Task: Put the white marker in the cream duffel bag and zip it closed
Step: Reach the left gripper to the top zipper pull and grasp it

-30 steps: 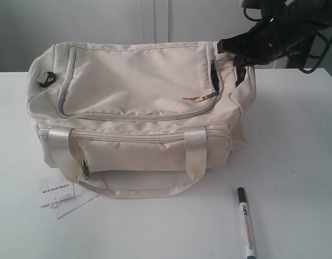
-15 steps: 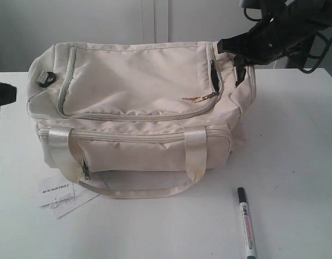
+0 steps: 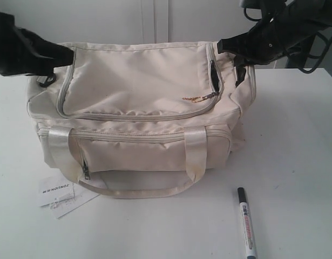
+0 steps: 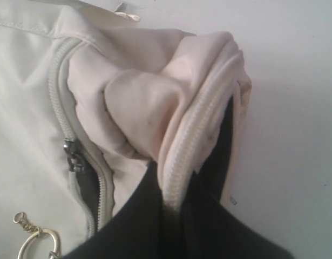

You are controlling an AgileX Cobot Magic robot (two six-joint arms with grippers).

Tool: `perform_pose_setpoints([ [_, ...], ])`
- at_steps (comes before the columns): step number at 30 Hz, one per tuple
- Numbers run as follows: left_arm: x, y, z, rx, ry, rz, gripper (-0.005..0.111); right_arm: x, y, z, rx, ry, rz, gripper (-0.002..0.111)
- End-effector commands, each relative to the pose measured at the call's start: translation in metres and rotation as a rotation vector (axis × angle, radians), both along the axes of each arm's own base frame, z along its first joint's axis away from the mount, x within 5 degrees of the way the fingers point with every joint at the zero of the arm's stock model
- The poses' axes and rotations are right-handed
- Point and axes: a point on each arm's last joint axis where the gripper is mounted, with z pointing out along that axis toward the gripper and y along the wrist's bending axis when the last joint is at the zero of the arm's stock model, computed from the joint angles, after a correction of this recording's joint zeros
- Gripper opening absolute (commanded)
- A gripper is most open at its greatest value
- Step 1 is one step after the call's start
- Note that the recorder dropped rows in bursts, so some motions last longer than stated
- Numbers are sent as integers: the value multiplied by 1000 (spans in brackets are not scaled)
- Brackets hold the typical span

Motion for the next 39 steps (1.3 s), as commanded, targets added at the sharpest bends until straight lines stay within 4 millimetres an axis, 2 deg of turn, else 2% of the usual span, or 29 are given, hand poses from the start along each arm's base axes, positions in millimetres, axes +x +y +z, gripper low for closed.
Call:
perform_pose_setpoints([
  [1,24,-20,-3,0,-10,-81,0,-3,-3,5,6,6,-4,0],
  [12,79,-64,-21,15,11,-195,0,-3,-3,5,4,-1,-4,0],
  [21,112,-108,-37,31,8,-293,0,-2,-3,4,-10,-5,11,0],
  [30,130,-144,-59,41,24,-356,16,-2,-3,4,-10,-3,12,0],
  [34,136,-151,-66,115,-59,-406,20,-2,-3,4,-10,-3,12,0],
  [39,140,-163,-77,188,-144,-468,35,-2,-3,4,-12,-3,13,0],
])
